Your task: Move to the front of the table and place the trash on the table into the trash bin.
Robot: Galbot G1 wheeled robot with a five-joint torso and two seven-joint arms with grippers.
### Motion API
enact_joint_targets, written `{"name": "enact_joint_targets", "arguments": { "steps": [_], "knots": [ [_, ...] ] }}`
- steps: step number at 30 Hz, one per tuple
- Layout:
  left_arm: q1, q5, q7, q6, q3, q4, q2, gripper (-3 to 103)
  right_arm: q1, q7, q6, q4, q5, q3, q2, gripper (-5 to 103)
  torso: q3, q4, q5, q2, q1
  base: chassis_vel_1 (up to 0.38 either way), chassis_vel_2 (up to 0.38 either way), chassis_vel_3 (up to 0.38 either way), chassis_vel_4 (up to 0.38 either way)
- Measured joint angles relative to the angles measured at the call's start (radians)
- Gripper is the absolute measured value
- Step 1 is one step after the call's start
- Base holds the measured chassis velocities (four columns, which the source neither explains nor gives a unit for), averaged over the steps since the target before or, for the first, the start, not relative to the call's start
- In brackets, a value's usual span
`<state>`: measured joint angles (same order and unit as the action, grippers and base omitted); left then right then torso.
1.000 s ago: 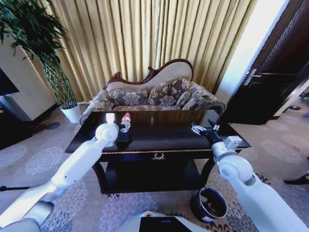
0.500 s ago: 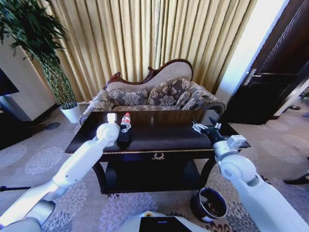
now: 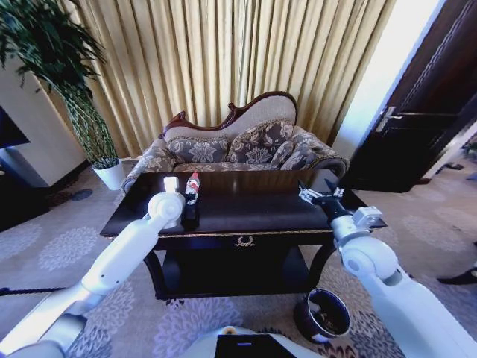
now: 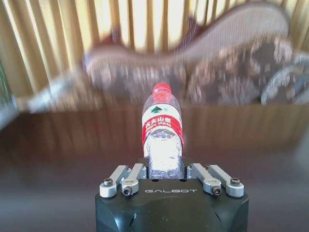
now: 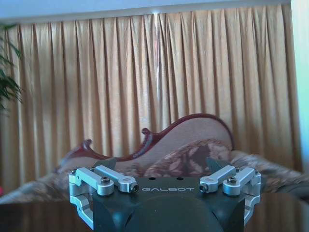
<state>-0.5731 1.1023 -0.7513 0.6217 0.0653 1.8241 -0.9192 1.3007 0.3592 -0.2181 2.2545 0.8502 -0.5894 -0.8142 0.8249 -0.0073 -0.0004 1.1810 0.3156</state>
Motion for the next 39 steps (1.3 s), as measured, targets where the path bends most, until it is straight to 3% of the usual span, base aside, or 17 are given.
{"name": "enact_joint_targets", "arguments": {
  "steps": [1,2,5,6,10,11,14,15,16,18,21,25,28,39],
  "knots": [
    [-0.018,-0.104,0.064,-0.035,-0.004,0.011,0.015,30,-0.002,0.027,-0.002,0.035,0.058,0.010,0.013,100,0.000,0.0000,0.0002,0.000,0.000,0.000,0.000,0.000,0.000],
    [-0.018,-0.104,0.064,-0.035,-0.004,0.011,0.015,30,-0.002,0.027,-0.002,0.035,0.058,0.010,0.013,100,0.000,0.0000,0.0002,0.000,0.000,0.000,0.000,0.000,0.000],
    [-0.084,-0.392,0.252,-0.152,-0.040,0.045,0.065,30,-0.015,0.050,-0.012,0.113,0.204,0.027,0.053,100,0.000,0.0000,0.0000,0.000,0.000,0.000,0.000,0.000,0.000],
    [-0.084,-0.392,0.252,-0.152,-0.040,0.045,0.065,30,-0.015,0.050,-0.012,0.113,0.204,0.027,0.053,100,0.000,0.0000,0.0000,0.000,0.000,0.000,0.000,0.000,0.000],
    [-0.159,-0.613,0.373,-0.315,-0.111,0.076,0.119,30,-0.059,0.042,-0.017,0.159,0.399,0.032,0.129,100,0.000,0.0000,0.0002,0.000,0.000,0.000,0.000,0.000,0.000],
    [-0.159,-0.613,0.373,-0.315,-0.111,0.076,0.119,30,-0.059,0.042,-0.017,0.159,0.399,0.032,0.129,100,0.000,0.0000,0.0002,0.000,0.000,0.000,0.000,0.000,0.000],
    [-0.227,-0.797,0.569,-0.522,-0.196,0.102,0.171,30,-0.127,-0.001,-0.018,0.178,0.572,0.047,0.203,100,0.000,0.0001,0.0002,0.000,0.000,0.000,0.000,0.000,0.000],
    [-0.227,-0.797,0.569,-0.522,-0.196,0.102,0.171,30,-0.127,-0.001,-0.018,0.178,0.572,0.047,0.203,100,0.000,0.0001,0.0002,0.000,0.000,0.000,0.000,0.000,0.000],
    [-0.239,-0.837,0.618,-0.594,-0.212,0.111,0.188,30,-0.157,-0.009,-0.018,0.180,0.610,0.064,0.220,100,0.000,0.0002,0.0002,0.000,0.000,0.000,0.000,0.000,0.000],
    [-0.246,-0.878,0.664,-0.673,-0.223,0.126,0.210,30,-0.204,-0.028,-0.018,0.181,0.652,0.093,0.241,100,0.000,0.0002,0.0002,0.000,0.000,0.000,0.000,0.000,0.000],
    [-0.237,-0.916,0.688,-0.720,-0.212,0.151,0.223,30,-0.264,-0.062,-0.019,0.183,0.676,0.138,0.258,100,0.000,0.0000,0.0003,0.000,0.000,0.000,0.000,0.000,0.000],
    [-0.221,-0.927,0.691,-0.723,-0.172,0.183,0.224,30,-0.320,-0.088,-0.019,0.174,0.687,0.184,0.262,100,0.000,-0.0004,0.0003,0.000,0.000,0.000,0.000,0.000,0.000],
    [-0.200,-0.927,0.679,-0.688,-0.086,0.243,0.218,30,-0.417,-0.115,-0.015,0.143,0.695,0.268,0.271,100,0.000,0.0000,0.0005,0.000,0.000,0.000,0.000,0.000,0.000],
    [-0.090,-0.903,0.655,-0.649,0.002,0.264,0.213,30,-0.610,-0.124,-0.009,0.053,0.702,0.444,0.260,100,0.000,-0.0003,0.0005,0.000,0.000,0.000,0.000,0.000,0.000]
  ]
}}
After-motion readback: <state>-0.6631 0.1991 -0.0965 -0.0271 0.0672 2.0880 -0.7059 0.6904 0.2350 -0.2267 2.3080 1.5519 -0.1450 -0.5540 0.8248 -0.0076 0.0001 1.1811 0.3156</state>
